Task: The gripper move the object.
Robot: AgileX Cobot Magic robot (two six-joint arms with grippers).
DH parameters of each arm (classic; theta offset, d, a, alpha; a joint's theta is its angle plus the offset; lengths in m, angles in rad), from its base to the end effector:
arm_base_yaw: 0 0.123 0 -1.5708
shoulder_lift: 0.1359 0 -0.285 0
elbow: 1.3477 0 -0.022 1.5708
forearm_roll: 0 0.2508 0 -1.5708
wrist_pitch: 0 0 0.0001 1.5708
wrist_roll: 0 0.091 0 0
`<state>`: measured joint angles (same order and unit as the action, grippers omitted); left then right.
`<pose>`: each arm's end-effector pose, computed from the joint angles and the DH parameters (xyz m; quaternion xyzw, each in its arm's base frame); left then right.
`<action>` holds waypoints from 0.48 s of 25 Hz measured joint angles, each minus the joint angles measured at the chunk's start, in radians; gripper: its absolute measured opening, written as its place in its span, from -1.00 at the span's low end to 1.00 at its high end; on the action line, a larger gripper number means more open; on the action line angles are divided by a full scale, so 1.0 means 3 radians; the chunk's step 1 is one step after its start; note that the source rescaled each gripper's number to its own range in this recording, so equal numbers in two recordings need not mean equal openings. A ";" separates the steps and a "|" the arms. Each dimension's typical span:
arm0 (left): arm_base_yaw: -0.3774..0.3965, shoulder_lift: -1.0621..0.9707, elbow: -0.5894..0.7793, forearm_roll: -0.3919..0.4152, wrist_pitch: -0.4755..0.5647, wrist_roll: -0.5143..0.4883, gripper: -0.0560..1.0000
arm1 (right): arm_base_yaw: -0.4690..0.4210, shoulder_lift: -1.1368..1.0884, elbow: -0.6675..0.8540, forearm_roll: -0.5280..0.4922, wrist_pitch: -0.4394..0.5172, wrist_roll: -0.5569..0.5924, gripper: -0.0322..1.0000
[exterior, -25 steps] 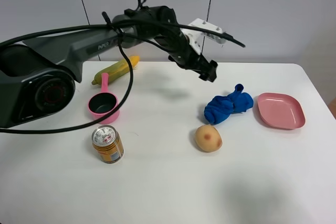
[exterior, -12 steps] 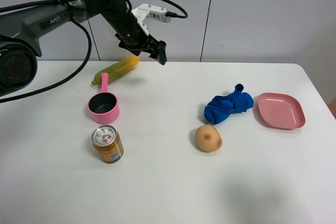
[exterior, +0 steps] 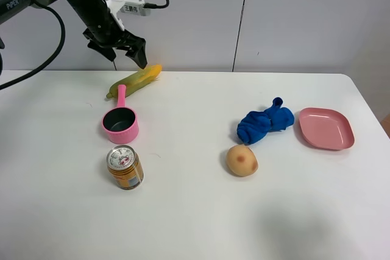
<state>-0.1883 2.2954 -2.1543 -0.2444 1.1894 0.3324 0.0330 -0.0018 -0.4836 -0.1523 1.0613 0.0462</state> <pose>0.4844 -0.1131 0.2336 0.2266 0.9530 -0.1071 0.1699 -0.0034 -0.0122 0.2734 0.0080 0.8547 -0.0557 0.5161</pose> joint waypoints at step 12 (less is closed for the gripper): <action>0.0440 -0.0614 0.0880 0.0191 0.0057 -0.0059 0.99 | 0.0000 0.0000 0.0000 0.0000 0.0000 0.0000 1.00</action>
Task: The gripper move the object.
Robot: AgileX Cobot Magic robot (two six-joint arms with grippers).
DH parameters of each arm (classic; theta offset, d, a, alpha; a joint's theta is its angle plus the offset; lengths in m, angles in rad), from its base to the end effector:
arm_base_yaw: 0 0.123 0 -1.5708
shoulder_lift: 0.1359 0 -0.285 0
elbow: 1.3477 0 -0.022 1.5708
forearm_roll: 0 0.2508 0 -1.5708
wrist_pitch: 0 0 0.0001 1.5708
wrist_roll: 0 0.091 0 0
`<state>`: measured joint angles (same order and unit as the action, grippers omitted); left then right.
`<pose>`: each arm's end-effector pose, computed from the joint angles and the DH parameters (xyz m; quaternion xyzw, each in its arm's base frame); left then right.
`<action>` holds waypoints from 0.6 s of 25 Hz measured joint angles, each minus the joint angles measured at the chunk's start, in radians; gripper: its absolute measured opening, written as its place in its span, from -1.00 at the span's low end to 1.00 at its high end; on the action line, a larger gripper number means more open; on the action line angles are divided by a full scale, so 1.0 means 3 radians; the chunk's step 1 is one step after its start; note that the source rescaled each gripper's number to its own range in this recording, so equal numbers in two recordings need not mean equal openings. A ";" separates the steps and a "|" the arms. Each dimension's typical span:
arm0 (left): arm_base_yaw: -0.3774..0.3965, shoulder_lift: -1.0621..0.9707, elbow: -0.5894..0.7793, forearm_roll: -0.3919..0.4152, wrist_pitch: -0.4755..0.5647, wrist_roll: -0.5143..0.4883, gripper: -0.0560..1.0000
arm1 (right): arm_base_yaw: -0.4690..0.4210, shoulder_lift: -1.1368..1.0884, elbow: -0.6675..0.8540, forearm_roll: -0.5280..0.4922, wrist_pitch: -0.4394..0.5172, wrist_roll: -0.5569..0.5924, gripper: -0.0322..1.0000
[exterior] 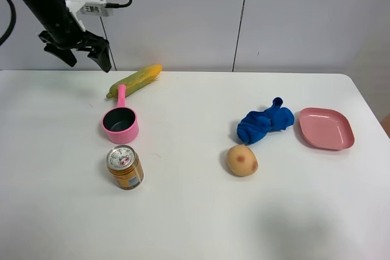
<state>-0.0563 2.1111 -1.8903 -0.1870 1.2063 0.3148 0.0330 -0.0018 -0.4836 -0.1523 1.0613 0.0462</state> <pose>0.4492 -0.0412 0.2465 0.1598 0.9763 -0.0750 0.1254 -0.0034 -0.0122 0.2734 0.0080 0.8547 -0.0557 0.5161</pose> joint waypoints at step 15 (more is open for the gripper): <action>0.0649 -0.1647 0.1869 0.0072 -0.0069 -0.0054 1.00 | 0.0000 0.0000 0.0000 0.0000 0.0000 0.0000 1.00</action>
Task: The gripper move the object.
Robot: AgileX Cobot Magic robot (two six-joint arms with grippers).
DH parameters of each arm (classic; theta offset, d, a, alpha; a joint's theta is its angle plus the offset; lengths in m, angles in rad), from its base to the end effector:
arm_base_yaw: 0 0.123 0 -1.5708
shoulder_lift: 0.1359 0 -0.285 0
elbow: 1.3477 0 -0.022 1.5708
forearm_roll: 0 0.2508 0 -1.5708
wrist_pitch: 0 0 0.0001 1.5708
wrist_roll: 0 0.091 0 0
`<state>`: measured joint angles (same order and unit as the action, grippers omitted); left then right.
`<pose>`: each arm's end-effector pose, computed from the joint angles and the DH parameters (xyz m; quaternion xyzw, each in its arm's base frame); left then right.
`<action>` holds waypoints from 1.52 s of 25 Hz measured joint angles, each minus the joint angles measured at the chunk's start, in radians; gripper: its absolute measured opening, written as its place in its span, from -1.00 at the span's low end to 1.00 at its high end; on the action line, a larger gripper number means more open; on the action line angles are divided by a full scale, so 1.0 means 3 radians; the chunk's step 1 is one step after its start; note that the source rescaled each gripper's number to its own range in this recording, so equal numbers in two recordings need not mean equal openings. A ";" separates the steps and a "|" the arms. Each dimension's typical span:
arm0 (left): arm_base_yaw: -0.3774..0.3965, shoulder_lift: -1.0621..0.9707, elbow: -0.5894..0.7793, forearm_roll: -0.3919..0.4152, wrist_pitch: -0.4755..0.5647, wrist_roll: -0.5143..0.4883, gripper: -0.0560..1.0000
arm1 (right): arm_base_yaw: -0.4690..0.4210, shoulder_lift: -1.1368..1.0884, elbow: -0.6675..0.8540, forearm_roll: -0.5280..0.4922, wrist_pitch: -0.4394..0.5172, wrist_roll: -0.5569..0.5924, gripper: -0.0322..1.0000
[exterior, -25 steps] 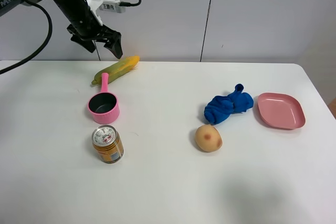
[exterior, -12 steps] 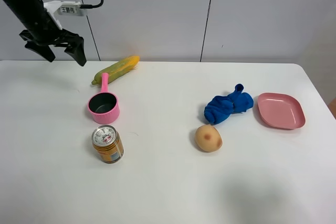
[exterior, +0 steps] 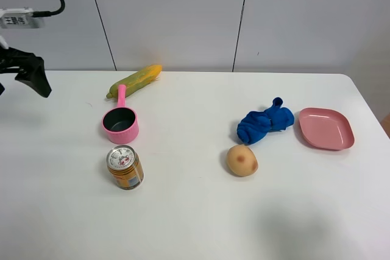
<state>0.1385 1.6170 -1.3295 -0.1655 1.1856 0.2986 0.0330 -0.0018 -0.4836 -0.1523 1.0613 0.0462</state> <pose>0.3175 0.0302 0.2866 0.0556 0.9911 -0.0573 0.1070 -0.0034 -0.0122 0.2734 0.0080 0.8547 -0.0557 0.5161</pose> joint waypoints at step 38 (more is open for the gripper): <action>0.0559 -0.4068 0.2689 -0.0189 -0.0397 -0.0149 1.00 | 0.0000 0.0000 0.0000 0.0000 0.0000 0.0000 1.00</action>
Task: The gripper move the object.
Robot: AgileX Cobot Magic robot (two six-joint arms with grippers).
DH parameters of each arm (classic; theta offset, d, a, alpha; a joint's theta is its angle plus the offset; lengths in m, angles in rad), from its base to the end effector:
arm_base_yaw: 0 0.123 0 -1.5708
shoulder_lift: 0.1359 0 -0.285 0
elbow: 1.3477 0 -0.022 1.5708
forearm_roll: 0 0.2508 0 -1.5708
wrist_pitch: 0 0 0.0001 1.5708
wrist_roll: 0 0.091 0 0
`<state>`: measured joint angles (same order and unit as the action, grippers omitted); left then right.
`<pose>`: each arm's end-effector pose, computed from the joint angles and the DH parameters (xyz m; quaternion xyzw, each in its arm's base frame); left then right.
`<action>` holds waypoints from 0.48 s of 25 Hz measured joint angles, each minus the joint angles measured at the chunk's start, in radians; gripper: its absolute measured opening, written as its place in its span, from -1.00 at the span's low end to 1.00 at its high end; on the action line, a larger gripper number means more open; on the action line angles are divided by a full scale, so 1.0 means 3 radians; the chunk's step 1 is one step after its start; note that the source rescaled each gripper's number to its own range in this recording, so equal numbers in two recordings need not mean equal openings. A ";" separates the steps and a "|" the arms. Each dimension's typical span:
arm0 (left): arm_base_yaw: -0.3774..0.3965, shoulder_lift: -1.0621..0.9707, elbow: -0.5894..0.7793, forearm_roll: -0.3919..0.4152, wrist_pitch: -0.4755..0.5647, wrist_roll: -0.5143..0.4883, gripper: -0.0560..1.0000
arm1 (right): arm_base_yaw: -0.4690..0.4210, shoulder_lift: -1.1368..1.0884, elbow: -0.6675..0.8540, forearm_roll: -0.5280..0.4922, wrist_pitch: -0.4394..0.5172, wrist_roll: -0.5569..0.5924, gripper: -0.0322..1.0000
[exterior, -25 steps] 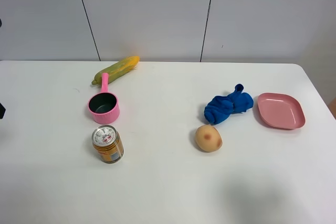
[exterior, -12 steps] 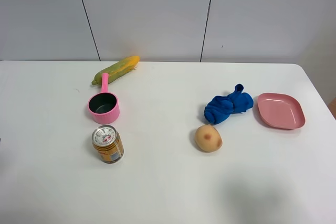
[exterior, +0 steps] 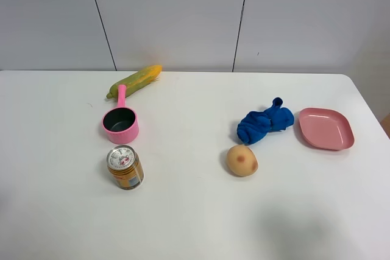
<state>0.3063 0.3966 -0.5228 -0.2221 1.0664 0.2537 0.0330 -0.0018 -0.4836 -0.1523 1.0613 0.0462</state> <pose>0.0570 -0.0004 0.2756 -0.0405 0.9298 -0.0089 0.3658 -0.0034 -0.0122 0.2734 0.0080 0.8547 -0.0557 0.5161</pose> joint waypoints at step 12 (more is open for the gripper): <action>0.0000 -0.0589 0.0000 0.0000 0.0000 -0.0008 1.00 | 0.0000 0.0000 0.0000 0.0000 0.0000 0.0000 1.00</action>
<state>0.3063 0.2198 -0.5228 -0.2221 1.0664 0.2514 0.0330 -0.0018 -0.4836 -0.1523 1.0613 0.0462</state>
